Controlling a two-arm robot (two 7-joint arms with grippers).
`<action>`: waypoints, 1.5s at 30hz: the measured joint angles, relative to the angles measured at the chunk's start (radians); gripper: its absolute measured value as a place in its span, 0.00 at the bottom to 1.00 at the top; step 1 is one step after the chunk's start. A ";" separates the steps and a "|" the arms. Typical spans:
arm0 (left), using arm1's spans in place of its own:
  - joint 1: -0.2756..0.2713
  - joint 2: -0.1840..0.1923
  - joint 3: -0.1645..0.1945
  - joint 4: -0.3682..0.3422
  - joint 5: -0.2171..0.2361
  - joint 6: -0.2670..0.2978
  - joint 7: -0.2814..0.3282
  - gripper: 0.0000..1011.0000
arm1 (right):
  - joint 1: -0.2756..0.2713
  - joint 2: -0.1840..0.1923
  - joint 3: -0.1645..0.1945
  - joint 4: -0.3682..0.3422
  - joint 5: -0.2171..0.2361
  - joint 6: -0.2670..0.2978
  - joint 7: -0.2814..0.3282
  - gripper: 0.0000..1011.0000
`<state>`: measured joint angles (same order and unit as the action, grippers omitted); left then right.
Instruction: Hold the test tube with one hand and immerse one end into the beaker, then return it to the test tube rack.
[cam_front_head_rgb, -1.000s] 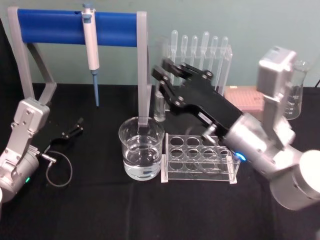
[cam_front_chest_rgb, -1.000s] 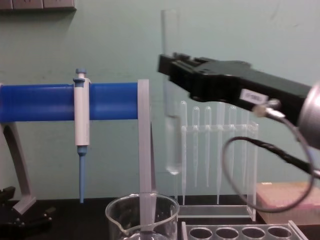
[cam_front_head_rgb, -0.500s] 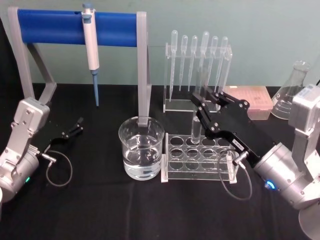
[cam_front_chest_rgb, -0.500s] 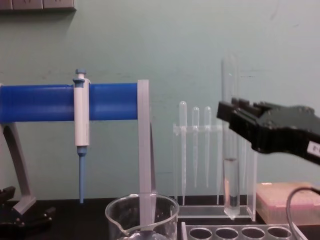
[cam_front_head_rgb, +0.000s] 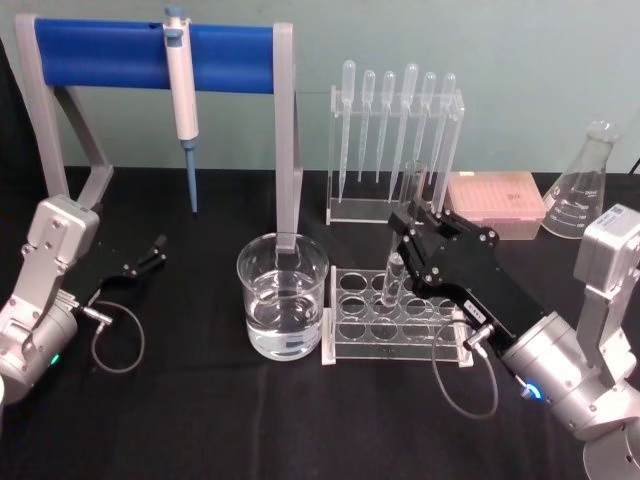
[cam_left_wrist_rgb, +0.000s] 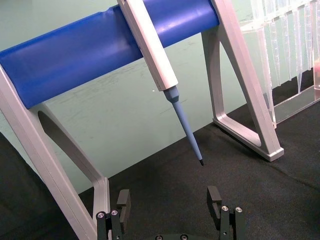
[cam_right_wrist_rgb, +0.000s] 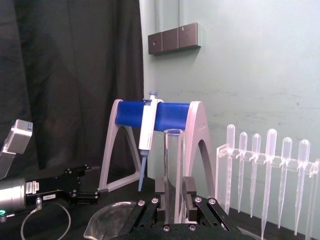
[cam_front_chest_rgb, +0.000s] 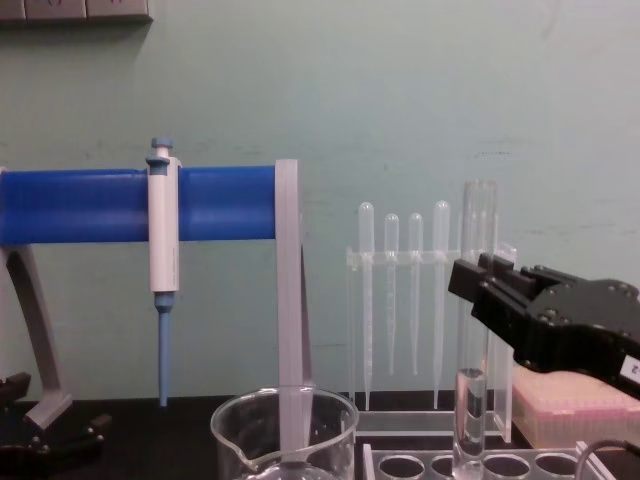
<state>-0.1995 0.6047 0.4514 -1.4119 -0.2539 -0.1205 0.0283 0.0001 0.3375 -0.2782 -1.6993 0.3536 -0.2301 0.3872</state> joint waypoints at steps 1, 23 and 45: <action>0.000 0.000 0.000 0.000 0.000 0.000 0.000 0.99 | -0.001 -0.001 0.000 0.002 0.001 0.000 0.001 0.22; 0.000 0.000 0.000 0.000 0.000 0.000 0.000 0.99 | 0.005 -0.011 -0.008 0.069 -0.005 -0.002 0.024 0.22; 0.000 0.000 0.000 0.000 0.000 0.000 0.000 0.99 | 0.025 -0.013 -0.028 0.142 -0.018 -0.019 0.046 0.22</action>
<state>-0.1996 0.6047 0.4514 -1.4120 -0.2539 -0.1205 0.0283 0.0252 0.3248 -0.3065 -1.5573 0.3356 -0.2490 0.4337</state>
